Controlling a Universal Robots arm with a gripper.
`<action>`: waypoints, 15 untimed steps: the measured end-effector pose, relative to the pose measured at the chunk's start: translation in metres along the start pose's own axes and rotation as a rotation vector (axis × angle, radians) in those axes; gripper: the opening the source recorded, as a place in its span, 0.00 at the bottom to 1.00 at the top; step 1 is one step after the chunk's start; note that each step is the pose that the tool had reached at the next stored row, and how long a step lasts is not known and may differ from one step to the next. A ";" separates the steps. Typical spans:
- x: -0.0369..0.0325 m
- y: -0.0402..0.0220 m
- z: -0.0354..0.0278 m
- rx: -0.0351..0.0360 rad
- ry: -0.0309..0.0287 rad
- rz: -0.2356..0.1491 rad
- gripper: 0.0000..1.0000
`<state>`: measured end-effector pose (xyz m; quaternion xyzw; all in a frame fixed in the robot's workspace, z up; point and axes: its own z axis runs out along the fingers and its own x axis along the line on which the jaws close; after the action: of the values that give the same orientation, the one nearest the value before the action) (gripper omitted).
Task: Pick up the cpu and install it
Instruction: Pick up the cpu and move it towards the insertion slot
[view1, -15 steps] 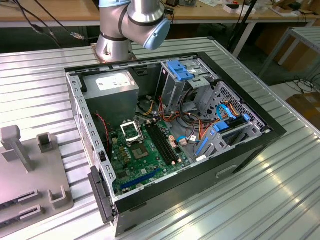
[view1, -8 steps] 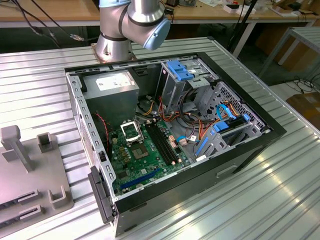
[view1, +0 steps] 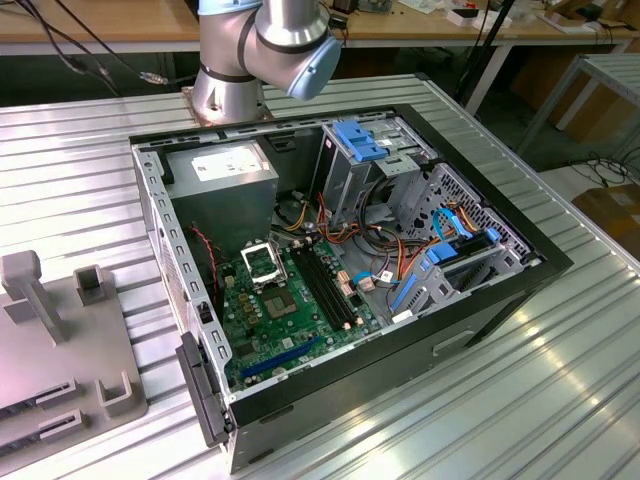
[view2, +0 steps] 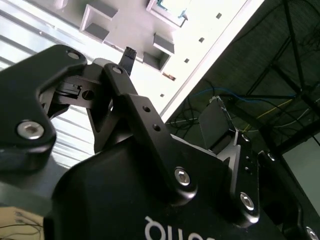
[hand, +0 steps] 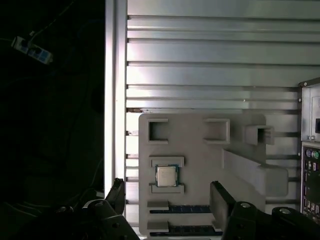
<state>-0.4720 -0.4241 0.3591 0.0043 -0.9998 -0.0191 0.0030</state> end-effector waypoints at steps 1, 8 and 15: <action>0.0000 -0.0013 0.0010 0.0020 -0.0001 0.000 0.78; 0.0000 -0.0063 0.0178 0.0038 -0.0001 0.004 0.78; -0.0001 -0.0065 0.0217 0.0038 -0.0001 0.003 0.78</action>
<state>-0.4720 -0.4298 0.3372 0.0026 -0.9998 -0.0172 0.0030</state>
